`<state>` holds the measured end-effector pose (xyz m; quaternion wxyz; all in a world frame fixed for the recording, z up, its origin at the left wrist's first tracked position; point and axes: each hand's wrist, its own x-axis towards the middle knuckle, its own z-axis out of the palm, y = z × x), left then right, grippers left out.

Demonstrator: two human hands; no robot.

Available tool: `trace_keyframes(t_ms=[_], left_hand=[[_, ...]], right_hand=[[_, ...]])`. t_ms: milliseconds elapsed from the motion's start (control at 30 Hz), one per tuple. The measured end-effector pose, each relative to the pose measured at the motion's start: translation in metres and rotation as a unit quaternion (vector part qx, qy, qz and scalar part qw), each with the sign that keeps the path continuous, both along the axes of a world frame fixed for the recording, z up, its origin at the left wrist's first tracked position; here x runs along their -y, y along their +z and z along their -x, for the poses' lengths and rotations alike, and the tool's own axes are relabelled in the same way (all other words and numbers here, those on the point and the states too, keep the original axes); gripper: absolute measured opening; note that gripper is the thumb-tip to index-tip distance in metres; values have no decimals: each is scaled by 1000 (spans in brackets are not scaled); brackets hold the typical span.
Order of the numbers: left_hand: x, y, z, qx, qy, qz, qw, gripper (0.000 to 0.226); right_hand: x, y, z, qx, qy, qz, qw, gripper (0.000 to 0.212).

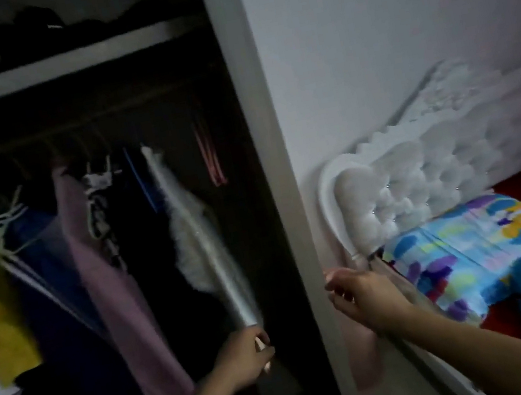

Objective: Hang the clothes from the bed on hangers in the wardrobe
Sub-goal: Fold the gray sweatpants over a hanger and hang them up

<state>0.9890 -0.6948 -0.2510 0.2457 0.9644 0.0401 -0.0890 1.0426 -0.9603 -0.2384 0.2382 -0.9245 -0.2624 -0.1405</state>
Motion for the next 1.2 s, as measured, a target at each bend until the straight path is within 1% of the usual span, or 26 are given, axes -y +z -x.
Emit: trace_keyframes(t_ms=[67,133,233,300,367,500,633,733,800,867,1000,1067,1133,1200], left_hand=[[-51,22,8,32,11,-13,999,9],[-88,45,13,51,22,-25,998,11],[-127,68,12,63,32,-26,997,8],[-142,82,4,77,32,-25,996,13],[-150,97,-5,109,28,-24,993,16],[-157,131,-30,186,22,-14,982,15],[-166,165,-66,254,22,-20,967,11],[-176,182,-96,285,32,-24,958,11],[-184,188,-114,297,35,-25,954,12],[-192,189,-127,301,37,-23,953,12],[-205,186,-144,304,42,-13,952,9],[-208,185,-149,305,42,-7,952,8],[-210,185,-149,303,35,-6,952,8],[-214,186,-146,305,23,-7,952,10]], right_hand=[[-55,31,-1,19,28,-29,999,24],[-98,64,-4,69,41,-68,994,28],[-146,123,-14,132,53,-88,986,25],[-168,162,-30,153,53,-85,983,25],[-188,199,-54,158,35,-78,984,24],[-220,249,-107,160,-41,-27,986,19],[-246,270,-167,163,-118,55,978,22],[-264,275,-211,156,-146,123,969,27],[-273,275,-235,144,-165,162,962,24],[-279,274,-253,135,-182,171,959,19],[-286,283,-265,123,-178,147,965,23],[-288,284,-262,115,-178,178,961,23],[-288,276,-260,100,-193,223,950,18],[-285,269,-262,111,-215,245,939,19]])
